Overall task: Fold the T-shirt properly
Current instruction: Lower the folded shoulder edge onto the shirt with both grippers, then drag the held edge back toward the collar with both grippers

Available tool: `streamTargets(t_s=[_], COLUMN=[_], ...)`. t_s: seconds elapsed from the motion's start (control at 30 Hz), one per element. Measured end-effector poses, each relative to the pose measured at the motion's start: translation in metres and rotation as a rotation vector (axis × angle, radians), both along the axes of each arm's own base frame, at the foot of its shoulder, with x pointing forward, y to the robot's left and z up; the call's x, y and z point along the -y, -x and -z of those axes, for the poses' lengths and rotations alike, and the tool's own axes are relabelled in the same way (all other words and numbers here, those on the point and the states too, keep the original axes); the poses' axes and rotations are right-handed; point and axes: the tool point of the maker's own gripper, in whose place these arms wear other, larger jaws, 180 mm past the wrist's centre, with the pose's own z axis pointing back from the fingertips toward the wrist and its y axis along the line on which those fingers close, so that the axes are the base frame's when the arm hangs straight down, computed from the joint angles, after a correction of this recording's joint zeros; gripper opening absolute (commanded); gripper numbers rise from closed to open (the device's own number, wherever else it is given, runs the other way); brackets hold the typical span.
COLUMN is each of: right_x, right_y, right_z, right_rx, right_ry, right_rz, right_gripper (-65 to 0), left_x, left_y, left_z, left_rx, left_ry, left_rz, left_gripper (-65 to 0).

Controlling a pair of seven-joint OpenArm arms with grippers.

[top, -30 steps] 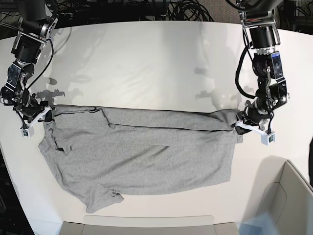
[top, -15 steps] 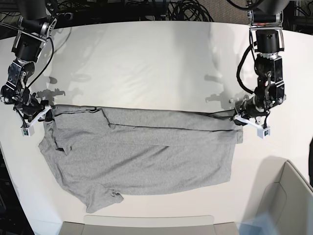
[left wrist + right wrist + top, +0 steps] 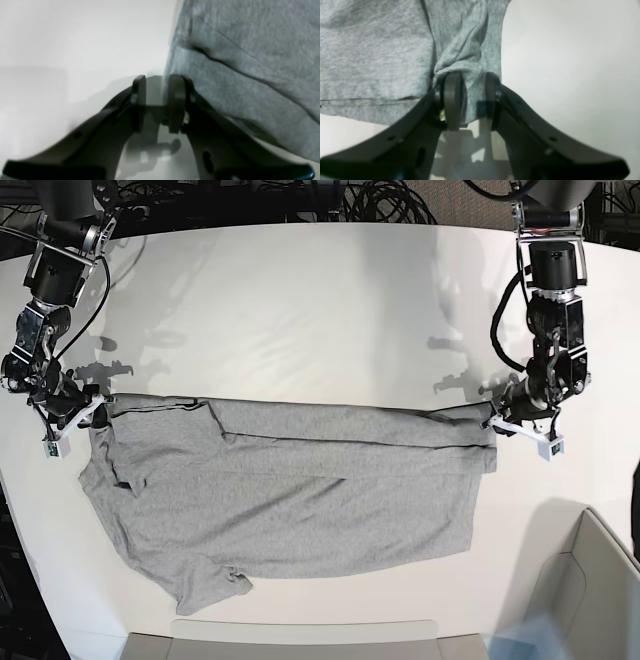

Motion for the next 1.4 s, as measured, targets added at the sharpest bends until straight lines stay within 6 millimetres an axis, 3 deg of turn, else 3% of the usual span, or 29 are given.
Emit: streamTargets(t_s=[0.17,0.37,0.67,0.77,0.83,0.87,1.03,1.23,1.4], right_x=[0.0,0.0,0.0,-0.001,0.0,0.0,0.003,0.017,0.024], right_y=[0.0,0.0,0.0,0.0,0.0,0.0,0.003,0.017,0.025], right_z=[0.0,0.0,0.0,0.0,0.0,0.0,-0.002,-0.006,-0.005], right_rx=[0.0,0.001,0.001,-0.002,-0.002,-0.003,-0.029,-0.046,-0.069], right_ry=[0.0,0.0,0.0,0.002,0.003,0.003,0.017,0.073,0.088], right_rz=[0.0,0.0,0.0,-0.003,-0.003,-0.004,-0.008,-0.02,-0.021], right_gripper=[-48.5,-48.5,-48.6,-53.0,-60.9,-65.0,-65.0,-65.0,-65.0], left_x=[0.001,0.038,0.054,0.058,0.06,0.059,0.058,0.017,0.008], left_y=[0.001,0.002,-0.011,-0.018,-0.02,-0.021,-0.019,0.007,0.016], left_z=[0.001,0.004,0.009,0.011,0.013,0.013,0.01,0.003,-0.001], left_rx=[0.001,0.004,0.011,0.029,0.044,0.05,0.052,0.066,0.059], left_ry=[-0.006,0.052,0.103,0.116,0.125,0.124,0.12,0.09,0.093], left_rz=[0.017,0.193,0.181,0.173,0.16,0.158,0.16,0.07,0.05], left_gripper=[-49.0,-49.0,-49.5,-56.3,-65.0,-65.0,-65.0,-65.0,-65.0])
